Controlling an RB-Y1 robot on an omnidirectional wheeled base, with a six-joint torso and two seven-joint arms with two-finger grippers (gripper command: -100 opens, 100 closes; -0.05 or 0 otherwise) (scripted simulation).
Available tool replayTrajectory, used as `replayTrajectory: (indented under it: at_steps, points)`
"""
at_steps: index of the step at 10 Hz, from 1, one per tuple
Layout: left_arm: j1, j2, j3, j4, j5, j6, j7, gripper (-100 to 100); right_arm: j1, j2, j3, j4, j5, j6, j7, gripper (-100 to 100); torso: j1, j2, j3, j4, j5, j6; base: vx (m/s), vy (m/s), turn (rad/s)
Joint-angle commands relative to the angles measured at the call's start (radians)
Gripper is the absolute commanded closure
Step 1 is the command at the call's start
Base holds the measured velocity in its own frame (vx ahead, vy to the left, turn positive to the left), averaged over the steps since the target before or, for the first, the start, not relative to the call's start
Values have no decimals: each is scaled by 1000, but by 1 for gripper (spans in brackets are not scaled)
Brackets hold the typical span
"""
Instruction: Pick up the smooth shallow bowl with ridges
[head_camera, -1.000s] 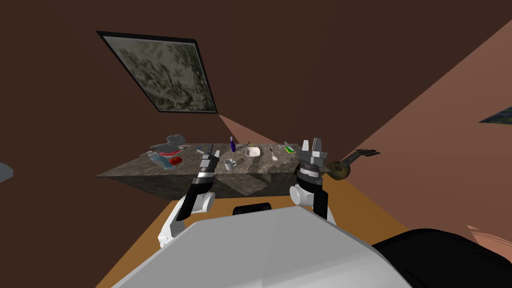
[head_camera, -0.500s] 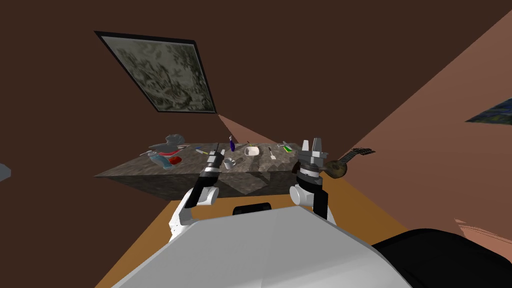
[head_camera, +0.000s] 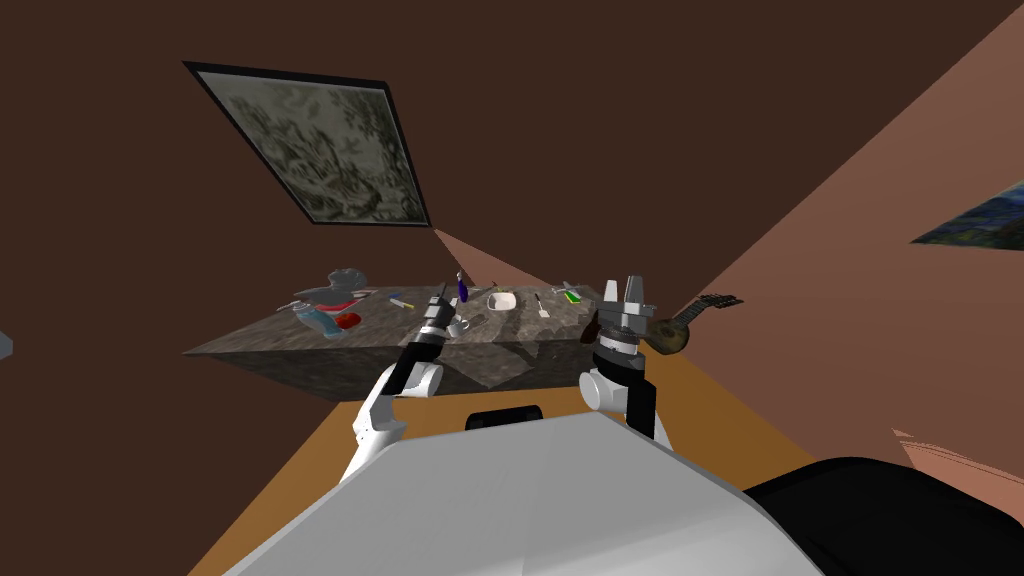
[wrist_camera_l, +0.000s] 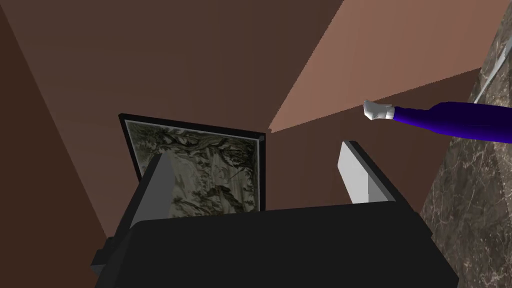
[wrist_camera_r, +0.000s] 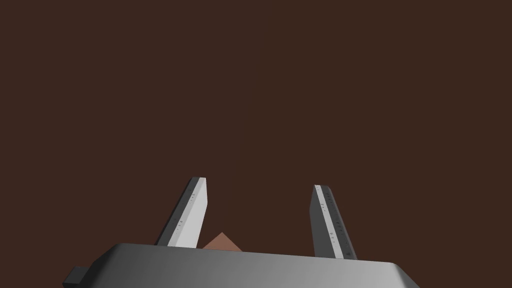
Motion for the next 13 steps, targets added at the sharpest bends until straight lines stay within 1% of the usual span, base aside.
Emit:
replayTrajectory:
  at_steps: [1,2,3,4,5,6,7,8,9,10,11,12,13]
  points:
    - [-17,-7,-9,5,0,44,5,-100,0,0,0,0,0,0,0,0,0,0,0,0,0,0,-15,-17,-12]
    - [-52,-6,-17,23,8,76,20,-100,0,0,0,0,0,0,0,0,0,0,0,0,0,0,-13,-18,-22]
    - [-52,-6,-17,23,8,96,20,-100,0,0,0,0,0,0,0,0,0,0,0,0,0,0,-12,-17,-11]
    - [-85,-5,-26,42,16,126,34,-100,0,0,0,0,0,0,0,0,0,-1,0,0,0,0,-12,-22,-13]
    - [-85,-5,-26,42,16,148,34,-100,0,0,0,0,0,0,0,0,0,-1,0,0,0,0,-10,-19,-12]
    - [-119,-4,-34,63,23,179,48,-100,0,0,0,0,0,0,0,0,0,-1,0,0,0,0,-9,-26,-17]
    - [-119,-4,-34,63,23,201,48,-100,0,0,0,0,0,0,0,0,0,-1,0,0,0,0,-5,-23,-10]
    - [-152,-2,-41,84,30,231,61,-100,0,0,0,0,0,0,0,0,0,-1,0,0,0,0,-6,-29,-14]
    - [-152,-2,-41,84,30,254,61,-100,0,0,0,0,0,0,0,0,-1,-1,0,0,0,0,-2,-24,-7]
    - [-184,1,-49,107,36,283,72,-100,0,0,0,0,0,0,0,0,0,-1,-1,0,0,0,5,-27,-11]
    - [-184,1,-49,107,36,307,72,-100,0,0,0,0,0,0,0,0,-1,-2,-1,0,0,0,4,-24,-7]
    - [-216,4,-56,130,42,336,82,-100,0,0,0,0,0,0,0,0,0,-2,-1,0,0,0,6,-29,-8]
    - [-216,4,-56,130,42,361,82,-100,0,0,0,0,0,0,0,0,0,-2,-1,0,0,0,7,-26,-6]
